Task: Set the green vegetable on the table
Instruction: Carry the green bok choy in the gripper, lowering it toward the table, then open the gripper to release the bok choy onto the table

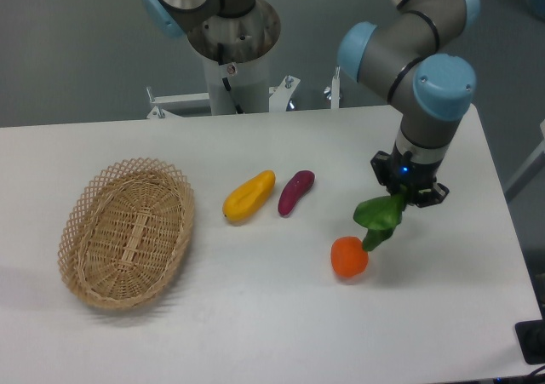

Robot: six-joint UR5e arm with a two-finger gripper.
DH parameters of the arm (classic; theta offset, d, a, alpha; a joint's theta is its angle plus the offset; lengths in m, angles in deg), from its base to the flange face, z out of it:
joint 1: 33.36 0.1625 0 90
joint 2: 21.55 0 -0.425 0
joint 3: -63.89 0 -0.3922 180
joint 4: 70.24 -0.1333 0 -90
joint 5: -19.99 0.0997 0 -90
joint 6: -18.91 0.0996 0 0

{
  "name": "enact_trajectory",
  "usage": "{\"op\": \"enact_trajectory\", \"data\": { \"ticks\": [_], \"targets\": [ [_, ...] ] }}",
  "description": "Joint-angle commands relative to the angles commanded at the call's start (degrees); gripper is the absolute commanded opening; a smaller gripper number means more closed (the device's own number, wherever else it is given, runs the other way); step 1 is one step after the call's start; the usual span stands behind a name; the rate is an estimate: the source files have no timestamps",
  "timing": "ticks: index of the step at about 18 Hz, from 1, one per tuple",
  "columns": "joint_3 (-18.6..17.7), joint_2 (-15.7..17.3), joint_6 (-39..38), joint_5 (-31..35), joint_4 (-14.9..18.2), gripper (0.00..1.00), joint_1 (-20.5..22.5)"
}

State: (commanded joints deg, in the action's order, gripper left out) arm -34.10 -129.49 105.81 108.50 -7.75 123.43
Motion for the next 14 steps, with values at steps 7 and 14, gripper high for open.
{"op": "enact_trajectory", "data": {
  "ticks": [7, 14],
  "targets": [
    [-6.15, 2.29, 5.03, 0.09, -4.56, 0.2, 1.94],
    [-9.85, 3.08, 4.77, 0.09, -7.82, 0.65, 1.68]
  ]
}}
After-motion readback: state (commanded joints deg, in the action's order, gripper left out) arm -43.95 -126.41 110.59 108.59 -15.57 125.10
